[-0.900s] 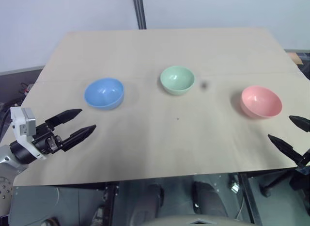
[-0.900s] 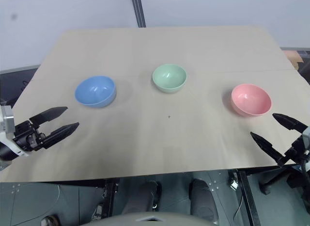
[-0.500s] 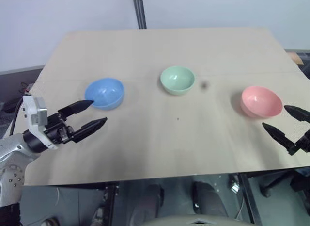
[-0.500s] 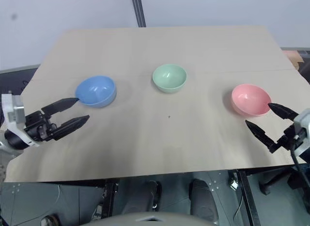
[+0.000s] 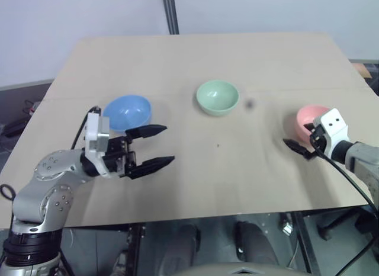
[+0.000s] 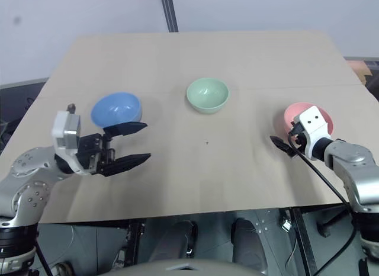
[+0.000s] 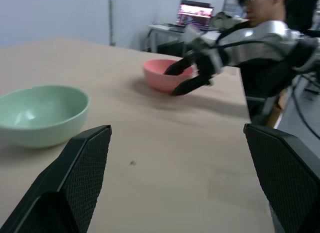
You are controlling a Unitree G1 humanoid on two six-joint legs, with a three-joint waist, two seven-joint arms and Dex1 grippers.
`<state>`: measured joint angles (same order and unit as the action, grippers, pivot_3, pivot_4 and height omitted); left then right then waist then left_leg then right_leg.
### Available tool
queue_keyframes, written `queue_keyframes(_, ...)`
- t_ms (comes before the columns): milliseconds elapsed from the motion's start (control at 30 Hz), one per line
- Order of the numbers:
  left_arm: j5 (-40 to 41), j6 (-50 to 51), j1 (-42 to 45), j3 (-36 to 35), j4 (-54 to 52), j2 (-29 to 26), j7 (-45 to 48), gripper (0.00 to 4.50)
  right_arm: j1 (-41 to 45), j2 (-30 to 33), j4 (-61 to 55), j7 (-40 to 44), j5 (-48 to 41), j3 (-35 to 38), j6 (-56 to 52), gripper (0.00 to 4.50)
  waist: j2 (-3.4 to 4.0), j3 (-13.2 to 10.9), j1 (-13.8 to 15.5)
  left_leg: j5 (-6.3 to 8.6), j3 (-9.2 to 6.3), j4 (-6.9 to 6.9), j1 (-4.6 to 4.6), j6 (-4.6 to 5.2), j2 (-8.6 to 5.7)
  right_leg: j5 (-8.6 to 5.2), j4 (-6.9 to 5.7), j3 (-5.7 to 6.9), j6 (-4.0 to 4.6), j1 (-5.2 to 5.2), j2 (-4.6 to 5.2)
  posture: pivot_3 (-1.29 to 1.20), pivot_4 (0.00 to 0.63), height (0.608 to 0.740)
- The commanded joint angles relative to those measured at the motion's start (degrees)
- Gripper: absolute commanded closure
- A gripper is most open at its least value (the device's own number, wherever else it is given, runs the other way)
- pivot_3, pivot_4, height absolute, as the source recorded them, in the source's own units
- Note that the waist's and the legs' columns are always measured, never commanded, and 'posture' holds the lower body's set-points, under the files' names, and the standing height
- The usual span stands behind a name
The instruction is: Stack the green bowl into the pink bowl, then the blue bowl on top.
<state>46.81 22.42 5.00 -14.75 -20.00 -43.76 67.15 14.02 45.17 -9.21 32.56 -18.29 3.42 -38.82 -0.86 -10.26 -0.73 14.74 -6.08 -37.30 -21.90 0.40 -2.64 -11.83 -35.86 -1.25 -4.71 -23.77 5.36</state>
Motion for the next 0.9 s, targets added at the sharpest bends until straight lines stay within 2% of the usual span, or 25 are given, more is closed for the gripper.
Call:
queue_keyframes(33,1.0,0.0,0.8,-0.2,-3.1,-0.1,0.0,0.00,2.2,0.2,3.2,0.0,2.6,-0.7,0.5,1.67,0.00,0.0,0.0,0.00,-0.01,0.01,-0.02,0.00,0.00,0.00,0.00,0.00,0.00,-0.02,0.00,0.00,0.150,0.740)
queue_keyframes(100,1.5,0.5,0.5,-0.6,-3.7,-0.3,-0.2,0.00,2.6,0.6,3.7,0.5,3.3,-0.8,0.4,2.47,0.00,0.0,0.0,0.00,0.00,0.02,-0.03,0.00,0.00,0.00,0.00,-0.01,0.00,-0.03,0.00,0.00,0.150,0.740)
queue_keyframes(233,1.8,0.7,0.0,-1.4,-3.7,0.1,-0.6,0.00,2.7,0.7,3.4,0.8,4.8,-0.6,1.6,4.34,-0.02,0.0,-0.2,0.00,0.03,0.01,0.06,0.01,0.00,0.00,-0.01,-0.03,-0.02,0.01,-0.01,0.00,0.150,0.740)
queue_keyframes(267,1.7,0.6,-0.3,-1.6,-3.4,0.4,-1.0,0.00,2.7,0.8,2.2,1.2,5.4,-0.9,2.5,4.46,-0.07,0.0,-0.2,0.00,0.05,0.01,0.11,0.01,0.02,0.00,-0.01,-0.03,-0.02,0.06,-0.02,0.00,0.150,0.740)
queue_keyframes(400,0.5,-0.6,-1.6,-2.5,-1.5,1.4,-1.8,0.00,2.3,0.0,-11.4,6.6,0.7,-4.0,1.4,4.46,0.01,0.0,-0.2,0.00,0.01,0.00,0.12,0.01,0.06,0.00,-0.04,-0.02,-0.02,0.08,-0.09,0.00,0.150,0.740)
queue_keyframes(467,-0.4,-1.4,-2.6,-3.2,0.8,1.7,-1.4,0.00,3.1,-1.6,-19.2,8.3,0.5,-10.6,0.0,4.46,0.05,0.0,-0.6,0.00,0.04,0.02,0.12,0.01,0.12,0.00,-0.06,-0.06,-0.02,0.01,-0.14,0.00,0.150,0.740)
queue_keyframes(567,-1.3,-2.2,-4.2,-3.8,3.1,1.1,0.3,0.00,5.8,-5.7,-21.8,7.5,4.9,-20.8,-0.5,4.46,0.03,0.0,-1.3,0.01,0.00,0.04,0.13,-0.01,0.34,0.00,-0.05,-0.02,-0.02,0.00,-0.36,0.00,0.150,0.740)
queue_keyframes(667,-1.3,-2.3,-3.9,-4.3,4.1,0.7,1.0,0.00,9.7,-11.6,-17.1,7.7,9.8,-30.5,3.6,4.46,-0.01,0.0,-1.0,0.01,-0.08,-0.03,0.06,-0.01,0.31,0.00,-0.04,0.04,-0.01,-0.01,-0.34,0.00,0.150,0.740)
queue_keyframes(733,-2.0,-2.8,-3.7,-4.3,4.5,0.5,1.5,0.00,12.6,-14.5,-11.5,9.8,11.2,-33.8,5.5,4.46,-0.04,0.0,-1.1,0.01,-0.04,-0.08,0.07,-0.02,0.27,0.04,-0.02,0.00,0.02,0.01,-0.31,0.00,0.150,0.740)
queue_keyframes(867,-1.7,-2.3,-3.7,-4.4,3.2,0.7,1.1,0.00,19.2,-16.0,-0.2,15.0,16.0,-37.8,12.1,4.46,-0.06,0.0,-1.3,0.01,-0.02,-0.08,0.17,-0.03,0.29,0.09,-0.04,0.00,0.10,0.03,-0.35,0.00,0.150,0.740)
queue_keyframes(900,-1.4,-2.0,-3.9,-4.5,2.7,0.7,0.8,0.00,19.7,-16.3,0.7,16.3,15.6,-37.7,12.8,3.65,-0.06,0.0,-1.3,0.00,-0.03,-0.07,0.17,-0.03,0.32,0.11,-0.05,0.01,0.13,0.03,-0.39,0.00,0.150,0.740)
